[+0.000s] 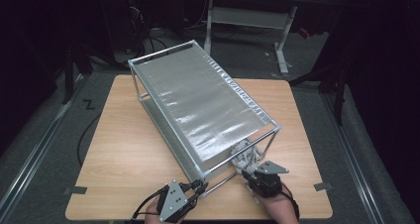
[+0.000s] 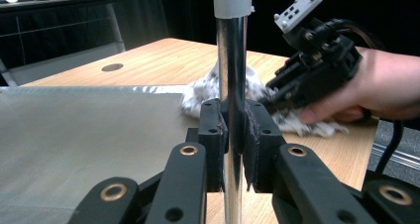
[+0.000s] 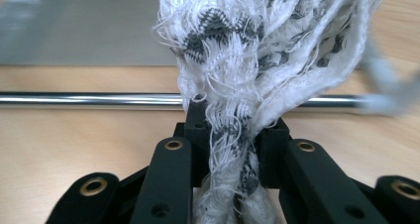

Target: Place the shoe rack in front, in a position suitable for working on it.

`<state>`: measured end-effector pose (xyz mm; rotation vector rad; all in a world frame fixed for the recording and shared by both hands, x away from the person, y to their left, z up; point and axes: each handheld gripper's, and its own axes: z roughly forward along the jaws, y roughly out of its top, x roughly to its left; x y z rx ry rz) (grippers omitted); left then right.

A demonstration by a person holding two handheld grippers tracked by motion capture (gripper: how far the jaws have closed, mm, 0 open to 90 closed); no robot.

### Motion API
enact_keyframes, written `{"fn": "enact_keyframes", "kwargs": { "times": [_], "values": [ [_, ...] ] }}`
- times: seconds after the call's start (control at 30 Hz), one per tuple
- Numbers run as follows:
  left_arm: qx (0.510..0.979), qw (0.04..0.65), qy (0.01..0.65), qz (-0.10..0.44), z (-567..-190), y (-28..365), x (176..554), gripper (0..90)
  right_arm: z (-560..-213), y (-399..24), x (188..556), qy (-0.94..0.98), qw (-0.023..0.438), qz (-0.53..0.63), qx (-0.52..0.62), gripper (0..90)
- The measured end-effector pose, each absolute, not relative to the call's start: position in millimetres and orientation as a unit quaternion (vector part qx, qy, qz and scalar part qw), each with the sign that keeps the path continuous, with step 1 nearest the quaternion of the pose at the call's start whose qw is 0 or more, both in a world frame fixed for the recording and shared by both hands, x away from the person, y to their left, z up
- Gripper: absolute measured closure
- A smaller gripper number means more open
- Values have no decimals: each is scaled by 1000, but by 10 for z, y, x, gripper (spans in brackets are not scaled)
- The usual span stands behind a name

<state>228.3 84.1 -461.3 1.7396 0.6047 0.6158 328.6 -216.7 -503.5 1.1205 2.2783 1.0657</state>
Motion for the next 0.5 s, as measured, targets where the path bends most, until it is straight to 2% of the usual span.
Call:
{"fn": "enact_keyframes", "kwargs": {
  "times": [0.27, 0.5],
  "values": [
    [741, 564, 254, 262, -4611, 846, 2285, 796, -5043, -2508, 3481, 782, 238, 363, 447, 736],
    [741, 564, 253, 262, -4610, 847, 2286, 796, -5049, -2529, 3483, 778, 239, 364, 454, 736]
  ]
}}
